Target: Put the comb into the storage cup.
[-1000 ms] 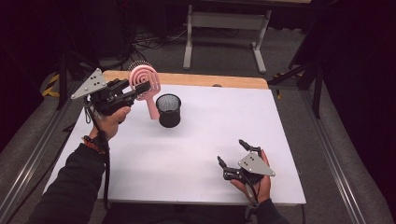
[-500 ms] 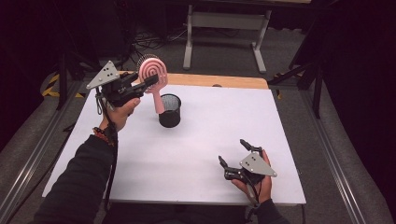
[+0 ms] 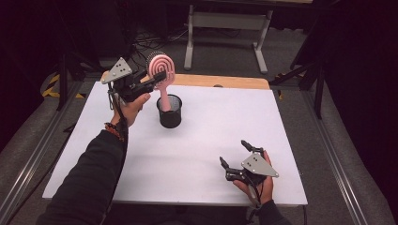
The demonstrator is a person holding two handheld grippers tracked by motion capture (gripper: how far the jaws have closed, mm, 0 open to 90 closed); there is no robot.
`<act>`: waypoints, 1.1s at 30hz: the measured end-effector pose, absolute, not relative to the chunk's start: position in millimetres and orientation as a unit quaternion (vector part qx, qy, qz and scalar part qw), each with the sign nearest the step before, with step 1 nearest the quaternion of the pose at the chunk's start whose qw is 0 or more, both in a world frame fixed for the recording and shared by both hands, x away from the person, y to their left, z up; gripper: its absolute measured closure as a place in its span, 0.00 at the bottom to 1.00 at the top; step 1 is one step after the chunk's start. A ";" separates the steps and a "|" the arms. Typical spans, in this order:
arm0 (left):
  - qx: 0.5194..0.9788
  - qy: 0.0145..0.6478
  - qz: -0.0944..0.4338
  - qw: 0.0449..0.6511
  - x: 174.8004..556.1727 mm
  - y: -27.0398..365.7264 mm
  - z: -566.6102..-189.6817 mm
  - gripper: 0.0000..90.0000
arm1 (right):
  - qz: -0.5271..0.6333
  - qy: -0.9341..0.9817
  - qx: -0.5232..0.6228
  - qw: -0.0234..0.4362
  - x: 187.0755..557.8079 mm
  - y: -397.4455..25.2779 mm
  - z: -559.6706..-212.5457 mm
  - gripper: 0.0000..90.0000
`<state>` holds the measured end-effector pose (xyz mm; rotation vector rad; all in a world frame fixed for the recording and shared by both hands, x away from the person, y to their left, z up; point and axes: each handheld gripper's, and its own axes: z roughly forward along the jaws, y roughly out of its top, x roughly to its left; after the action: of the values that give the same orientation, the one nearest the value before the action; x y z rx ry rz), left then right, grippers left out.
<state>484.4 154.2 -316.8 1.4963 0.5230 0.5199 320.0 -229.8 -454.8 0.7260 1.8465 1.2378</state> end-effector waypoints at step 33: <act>0.691 0.265 0.210 0.639 499.0 127.5 -364.5 0.70 | 0.480 0.730 0.289 0.391 319.7 -234.2 -456.5 0.12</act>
<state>499.0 127.5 -364.5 1.5767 0.6038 0.4799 319.7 -234.2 -456.5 0.7334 1.8547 1.2193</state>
